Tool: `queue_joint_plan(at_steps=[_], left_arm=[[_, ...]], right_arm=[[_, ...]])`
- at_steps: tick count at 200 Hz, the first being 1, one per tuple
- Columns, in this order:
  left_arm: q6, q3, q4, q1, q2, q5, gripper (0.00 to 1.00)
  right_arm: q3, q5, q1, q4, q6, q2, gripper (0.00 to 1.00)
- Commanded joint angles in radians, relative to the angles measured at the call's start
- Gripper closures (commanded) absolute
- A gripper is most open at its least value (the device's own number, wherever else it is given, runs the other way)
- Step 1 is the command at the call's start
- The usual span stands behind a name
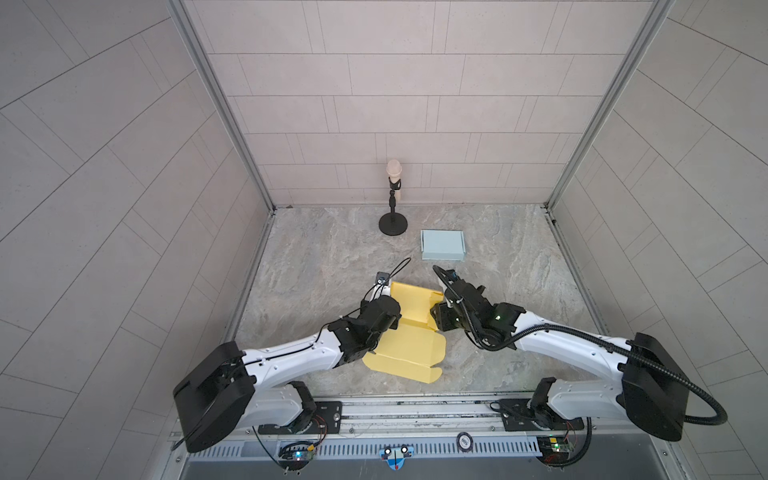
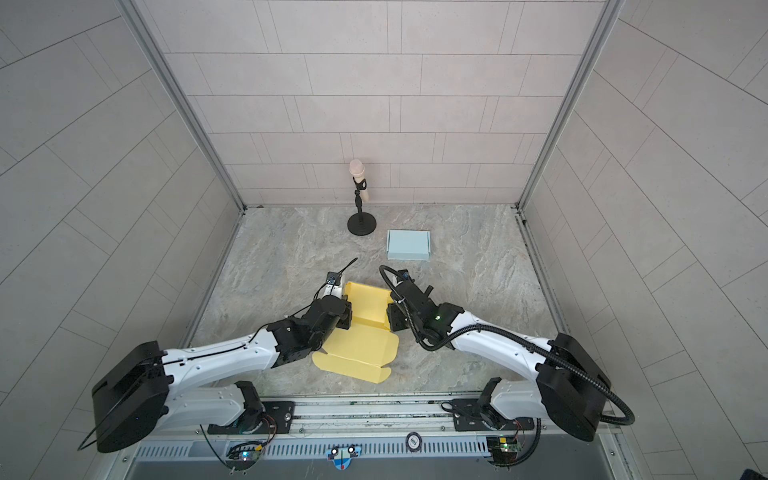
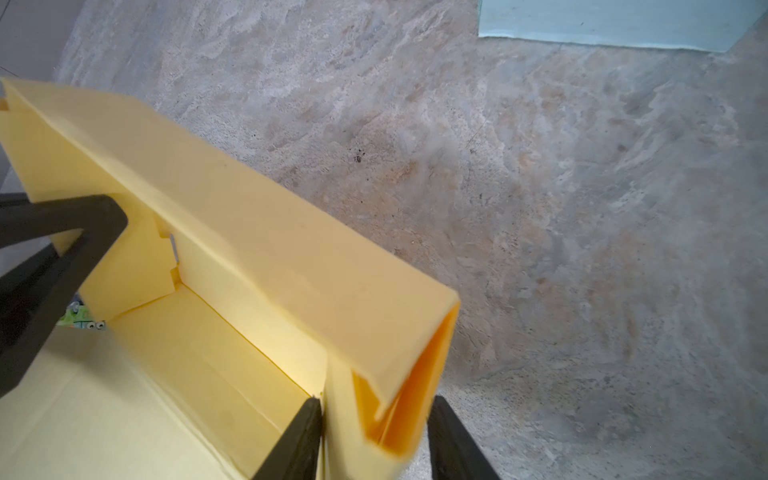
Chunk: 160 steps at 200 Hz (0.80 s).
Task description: Fold the paper box
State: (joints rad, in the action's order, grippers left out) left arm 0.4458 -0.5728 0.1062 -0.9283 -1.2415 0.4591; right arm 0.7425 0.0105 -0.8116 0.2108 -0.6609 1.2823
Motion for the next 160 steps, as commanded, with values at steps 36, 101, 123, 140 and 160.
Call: queue_joint_plan(at_steps=[36, 101, 123, 140, 160], left_arm=[[0.030, -0.041, -0.038, -0.026, -0.014, 0.048, 0.91], [0.034, -0.070, -0.062, -0.057, -0.035, 0.079, 0.92], [0.041, -0.093, -0.074, -0.085, -0.051, 0.101, 0.91], [0.055, -0.112, -0.088, -0.106, -0.066, 0.120, 0.92], [0.076, -0.116, -0.087, -0.127, -0.076, 0.141, 0.92]], right_arm=[[0.038, 0.055, -0.002, -0.013, -0.004, 0.041, 0.67], [0.052, 0.170, -0.012, 0.030, 0.000, 0.077, 0.77], [0.064, 0.243, -0.019, 0.061, -0.009, 0.115, 0.76], [0.048, 0.284, -0.021, 0.056, -0.030, 0.130, 0.74], [0.021, 0.329, -0.024, 0.043, -0.056, 0.115, 0.73]])
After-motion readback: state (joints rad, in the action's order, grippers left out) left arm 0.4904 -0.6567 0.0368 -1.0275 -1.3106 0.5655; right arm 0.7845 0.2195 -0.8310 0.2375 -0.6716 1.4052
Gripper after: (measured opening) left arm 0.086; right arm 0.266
